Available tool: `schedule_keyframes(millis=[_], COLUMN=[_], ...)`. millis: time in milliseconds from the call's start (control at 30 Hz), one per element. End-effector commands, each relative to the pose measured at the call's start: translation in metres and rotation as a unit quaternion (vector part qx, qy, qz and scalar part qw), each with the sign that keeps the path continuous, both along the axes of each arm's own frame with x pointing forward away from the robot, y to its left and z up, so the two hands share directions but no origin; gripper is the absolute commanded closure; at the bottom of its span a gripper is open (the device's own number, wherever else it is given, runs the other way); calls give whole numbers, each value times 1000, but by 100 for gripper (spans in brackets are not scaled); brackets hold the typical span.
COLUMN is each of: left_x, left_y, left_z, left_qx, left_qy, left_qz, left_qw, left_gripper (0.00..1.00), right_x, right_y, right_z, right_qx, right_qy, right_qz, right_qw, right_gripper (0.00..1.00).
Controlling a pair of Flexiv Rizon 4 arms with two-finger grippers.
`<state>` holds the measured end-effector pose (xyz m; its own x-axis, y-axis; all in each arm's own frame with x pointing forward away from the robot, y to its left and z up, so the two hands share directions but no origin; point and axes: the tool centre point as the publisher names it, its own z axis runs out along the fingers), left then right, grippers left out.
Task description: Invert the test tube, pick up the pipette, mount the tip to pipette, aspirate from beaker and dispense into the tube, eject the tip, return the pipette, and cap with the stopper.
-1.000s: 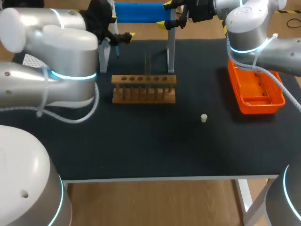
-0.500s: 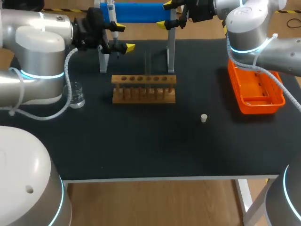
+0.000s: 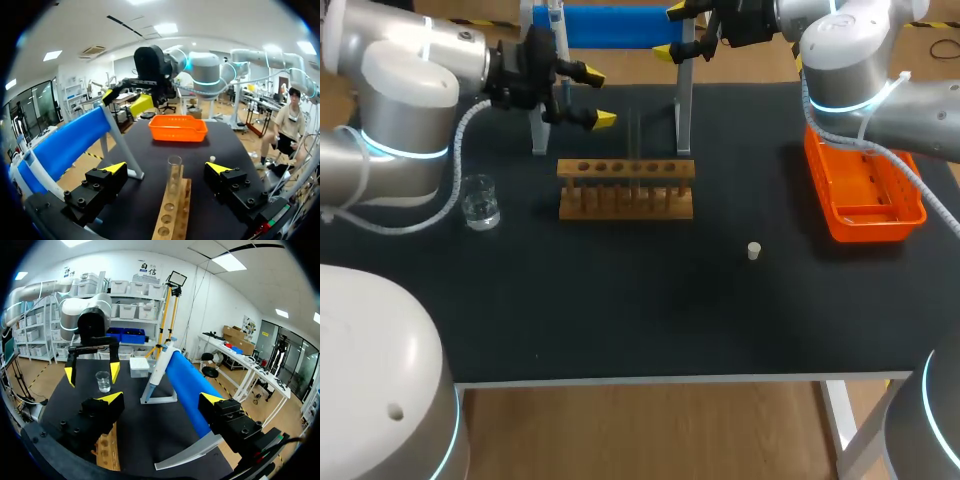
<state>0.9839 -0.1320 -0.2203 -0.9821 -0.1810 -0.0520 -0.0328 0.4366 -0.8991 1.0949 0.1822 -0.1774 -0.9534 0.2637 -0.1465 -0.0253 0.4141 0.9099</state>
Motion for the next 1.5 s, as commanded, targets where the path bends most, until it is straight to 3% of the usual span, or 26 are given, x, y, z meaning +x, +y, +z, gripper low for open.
schedule_keyframes(millis=[33,567,967,1500], left_x=[6,-7,-14,-8], left_y=[-8,-35,-50,-64], left_z=[-8,-39,-59,-71], left_qx=[11,49,61,66], left_qy=[10,3,3,0], left_qz=[-14,-4,5,-5], left_qw=[1000,999,998,998], left_gripper=[0,0,0,0], right_x=[1,1,1,1], right_y=[-1,-1,-1,-1], right_z=[0,0,0,0], right_qx=[-1,-1,-1,-1], right_qy=[1,1,1,1], right_qz=[1,1,1,1], right_qw=[1000,1000,1000,1000], right_gripper=[0,0,0,0])
